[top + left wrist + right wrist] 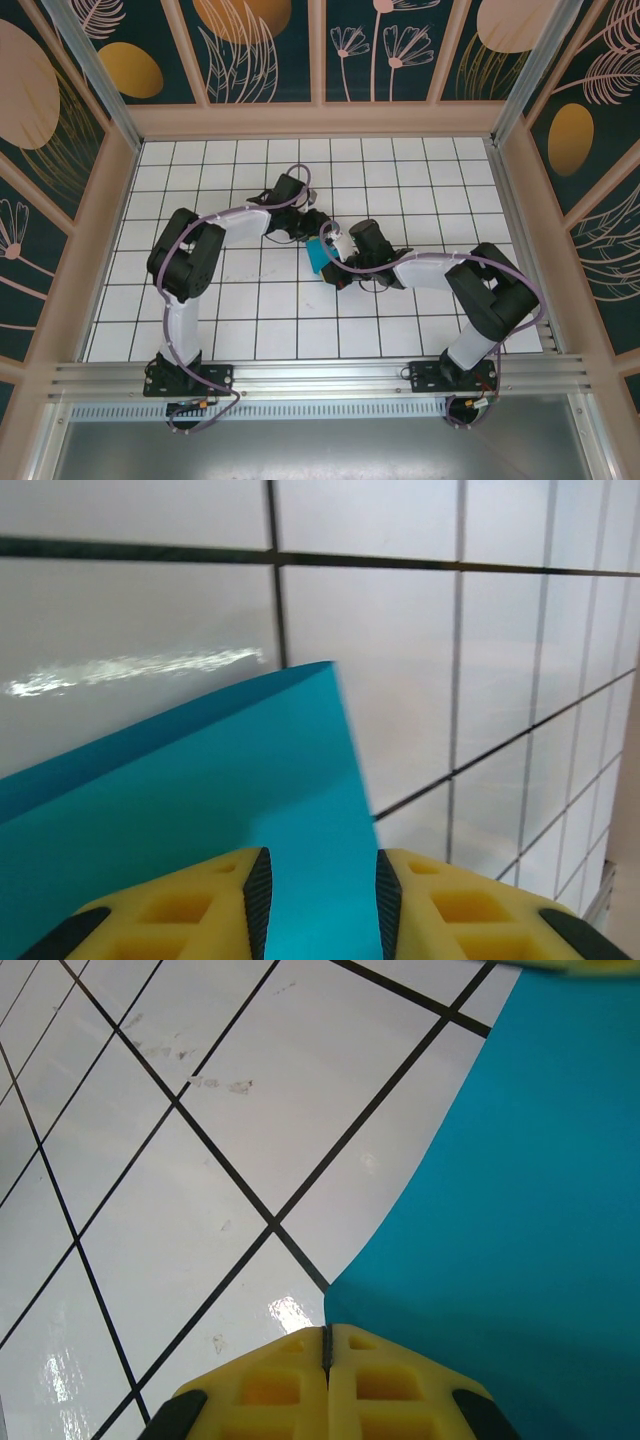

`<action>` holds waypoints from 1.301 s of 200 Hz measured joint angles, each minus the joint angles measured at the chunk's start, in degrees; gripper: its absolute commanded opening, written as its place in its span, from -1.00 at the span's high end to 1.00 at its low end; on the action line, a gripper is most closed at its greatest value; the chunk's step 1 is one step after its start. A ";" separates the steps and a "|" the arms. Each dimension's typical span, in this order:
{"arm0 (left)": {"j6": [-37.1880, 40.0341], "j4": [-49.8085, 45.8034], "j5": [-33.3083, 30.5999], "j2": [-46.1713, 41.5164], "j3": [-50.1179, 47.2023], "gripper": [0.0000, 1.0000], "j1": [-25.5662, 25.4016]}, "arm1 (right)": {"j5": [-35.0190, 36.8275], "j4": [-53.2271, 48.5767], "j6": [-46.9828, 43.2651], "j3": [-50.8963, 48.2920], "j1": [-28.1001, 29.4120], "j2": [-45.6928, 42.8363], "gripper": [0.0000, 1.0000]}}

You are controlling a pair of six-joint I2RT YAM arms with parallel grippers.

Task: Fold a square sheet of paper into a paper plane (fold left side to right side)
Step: Third fold the triangle at the center of the table.

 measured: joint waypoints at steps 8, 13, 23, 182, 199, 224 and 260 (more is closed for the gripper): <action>0.15 0.02 0.02 -0.79 0.02 0.25 0.00 | 0.00 0.00 0.15 0.00 0.07 0.00 1.00; 0.17 0.04 0.07 -1.09 0.07 0.25 0.00 | -0.02 0.02 0.28 0.00 0.11 0.00 1.00; 0.20 0.11 0.17 -1.42 0.22 0.25 0.00 | -0.02 0.04 0.57 0.00 0.26 0.00 1.00; 1.62 0.50 1.51 5.64 1.84 0.28 -0.13 | -0.02 0.61 2.75 0.76 1.68 1.84 1.00; 2.08 0.44 1.46 5.73 1.95 0.30 -0.15 | -0.02 0.61 2.95 1.03 1.68 1.84 1.00; 2.78 -0.13 1.31 5.97 2.45 0.30 -0.22 | -0.09 0.90 3.67 1.20 1.29 1.84 1.00; 4.22 -1.46 0.35 6.21 3.26 0.32 -0.52 | -0.48 1.33 4.76 1.20 -0.39 1.84 1.00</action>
